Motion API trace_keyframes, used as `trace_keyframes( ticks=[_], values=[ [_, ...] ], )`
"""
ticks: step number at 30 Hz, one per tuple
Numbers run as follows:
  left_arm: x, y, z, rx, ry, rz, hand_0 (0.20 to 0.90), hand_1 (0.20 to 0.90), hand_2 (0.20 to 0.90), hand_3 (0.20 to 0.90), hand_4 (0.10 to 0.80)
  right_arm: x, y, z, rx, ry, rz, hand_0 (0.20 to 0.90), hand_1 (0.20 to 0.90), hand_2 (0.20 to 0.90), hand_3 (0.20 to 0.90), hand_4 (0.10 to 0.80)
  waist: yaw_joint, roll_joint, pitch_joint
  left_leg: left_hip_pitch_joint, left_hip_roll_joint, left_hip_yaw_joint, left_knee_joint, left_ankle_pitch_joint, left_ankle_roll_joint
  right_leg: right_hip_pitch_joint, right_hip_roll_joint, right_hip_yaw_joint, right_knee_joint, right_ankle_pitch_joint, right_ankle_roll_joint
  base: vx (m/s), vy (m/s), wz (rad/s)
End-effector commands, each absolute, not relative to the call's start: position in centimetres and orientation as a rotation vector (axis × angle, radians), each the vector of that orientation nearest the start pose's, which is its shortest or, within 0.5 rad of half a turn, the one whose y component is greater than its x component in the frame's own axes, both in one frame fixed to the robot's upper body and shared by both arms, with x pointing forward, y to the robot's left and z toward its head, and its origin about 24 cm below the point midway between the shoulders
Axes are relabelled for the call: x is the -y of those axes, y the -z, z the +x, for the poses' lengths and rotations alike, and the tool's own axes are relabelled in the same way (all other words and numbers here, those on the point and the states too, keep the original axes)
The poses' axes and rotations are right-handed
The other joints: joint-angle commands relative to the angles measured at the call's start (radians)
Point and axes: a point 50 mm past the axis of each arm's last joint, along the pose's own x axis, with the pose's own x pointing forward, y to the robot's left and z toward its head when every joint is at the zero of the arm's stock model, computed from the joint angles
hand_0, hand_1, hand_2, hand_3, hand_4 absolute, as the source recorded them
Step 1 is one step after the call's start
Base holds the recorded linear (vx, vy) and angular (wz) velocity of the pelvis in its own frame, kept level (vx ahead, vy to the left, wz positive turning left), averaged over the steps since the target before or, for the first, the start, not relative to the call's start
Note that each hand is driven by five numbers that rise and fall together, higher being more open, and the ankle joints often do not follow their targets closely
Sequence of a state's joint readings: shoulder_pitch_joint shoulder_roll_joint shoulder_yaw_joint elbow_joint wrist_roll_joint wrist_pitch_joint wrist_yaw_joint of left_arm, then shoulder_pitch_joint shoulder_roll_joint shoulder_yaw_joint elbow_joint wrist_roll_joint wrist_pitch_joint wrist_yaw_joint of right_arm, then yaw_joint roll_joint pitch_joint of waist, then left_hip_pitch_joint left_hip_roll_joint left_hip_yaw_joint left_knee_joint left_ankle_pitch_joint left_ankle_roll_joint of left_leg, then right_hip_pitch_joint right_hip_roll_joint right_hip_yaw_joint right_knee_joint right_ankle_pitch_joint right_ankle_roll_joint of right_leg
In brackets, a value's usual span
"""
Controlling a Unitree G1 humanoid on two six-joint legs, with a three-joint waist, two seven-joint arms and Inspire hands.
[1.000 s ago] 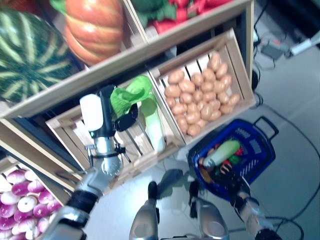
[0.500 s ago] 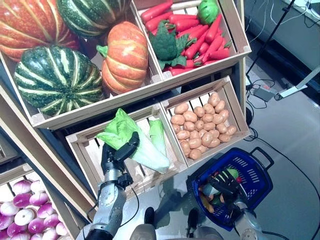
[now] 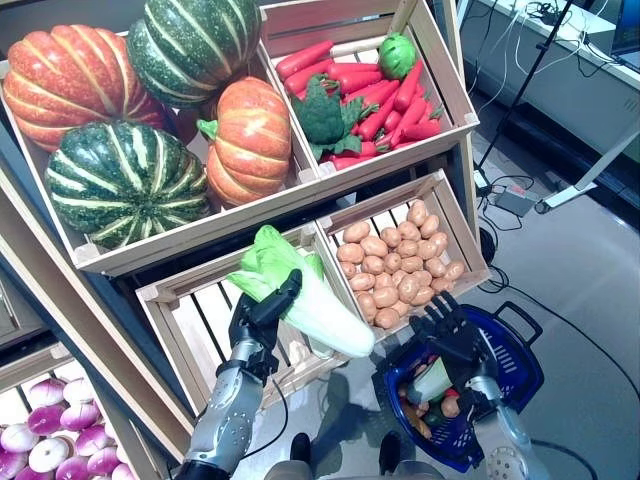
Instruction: Put vegetables into the basket
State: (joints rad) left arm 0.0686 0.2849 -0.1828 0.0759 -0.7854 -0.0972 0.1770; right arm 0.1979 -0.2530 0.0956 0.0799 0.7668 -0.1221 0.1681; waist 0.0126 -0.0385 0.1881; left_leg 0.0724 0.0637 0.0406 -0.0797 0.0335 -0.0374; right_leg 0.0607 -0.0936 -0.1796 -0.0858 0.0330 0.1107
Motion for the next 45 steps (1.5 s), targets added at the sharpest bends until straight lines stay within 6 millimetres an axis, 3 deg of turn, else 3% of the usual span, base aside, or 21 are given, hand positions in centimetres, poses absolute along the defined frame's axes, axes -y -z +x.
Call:
trace_keyframes(
  ticks=[1, 3, 10, 23, 45],
  values=[
    [-17.4, -6.3, 25.4, 0.081, 0.045, -0.366, 0.300, 0.300, 0.300, 0.300, 0.400, 17.4, -3.3, 21.9, 0.015, -0.341, 0.615, 0.900, 0.900, 0.900, 0.900, 0.800, -0.011, -0.025, -0.095, -0.028, -0.049, 0.034, 0.036, -0.024, 0.034, -0.012, -0.055, -0.017, 0.015, 0.070, 0.007, 0.010, 0.006, -0.03],
    [-17.2, -6.4, 25.4, 0.088, 0.090, -0.296, 0.300, 0.300, 0.300, 0.300, 0.400, 16.4, -3.9, 21.9, -0.003, -0.482, 0.616, 0.900, 0.900, 0.900, 0.900, 0.800, -0.006, -0.026, -0.102, -0.023, -0.049, 0.031, 0.028, -0.021, 0.032, -0.009, -0.055, -0.019, 0.010, 0.070, 0.009, 0.000, 0.000, 0.00],
    [-16.3, -7.0, 25.9, 0.110, 0.198, -0.165, 0.300, 0.300, 0.300, 0.300, 0.400, 15.3, -4.8, 22.5, -0.079, -0.678, 0.475, 0.900, 0.900, 0.900, 0.900, 0.800, 0.011, -0.034, -0.123, -0.020, -0.046, 0.023, 0.013, -0.008, 0.025, -0.005, -0.057, -0.023, 0.004, 0.075, 0.014, 0.000, 0.000, 0.00],
    [-15.6, -7.0, 26.1, 0.087, 0.272, -0.143, 0.300, 0.300, 0.300, 0.300, 0.400, 14.7, -4.4, 21.8, -0.256, -0.939, 0.365, 0.900, 0.900, 0.900, 0.900, 0.800, 0.017, -0.041, -0.145, -0.013, -0.043, 0.024, 0.002, -0.001, 0.020, 0.002, -0.054, -0.023, -0.001, 0.077, 0.017, 0.000, 0.000, 0.00],
    [-15.6, -6.5, 25.7, 0.063, 0.335, -0.112, 0.300, 0.300, 0.300, 0.300, 0.400, 15.7, -4.6, 21.6, -0.315, -0.989, 0.311, 0.900, 0.900, 0.900, 0.900, 0.800, 0.013, -0.036, -0.158, -0.008, -0.037, 0.023, -0.002, 0.002, 0.016, 0.007, -0.052, -0.013, -0.001, 0.074, 0.021, 0.000, 0.000, 0.00]
  ],
)
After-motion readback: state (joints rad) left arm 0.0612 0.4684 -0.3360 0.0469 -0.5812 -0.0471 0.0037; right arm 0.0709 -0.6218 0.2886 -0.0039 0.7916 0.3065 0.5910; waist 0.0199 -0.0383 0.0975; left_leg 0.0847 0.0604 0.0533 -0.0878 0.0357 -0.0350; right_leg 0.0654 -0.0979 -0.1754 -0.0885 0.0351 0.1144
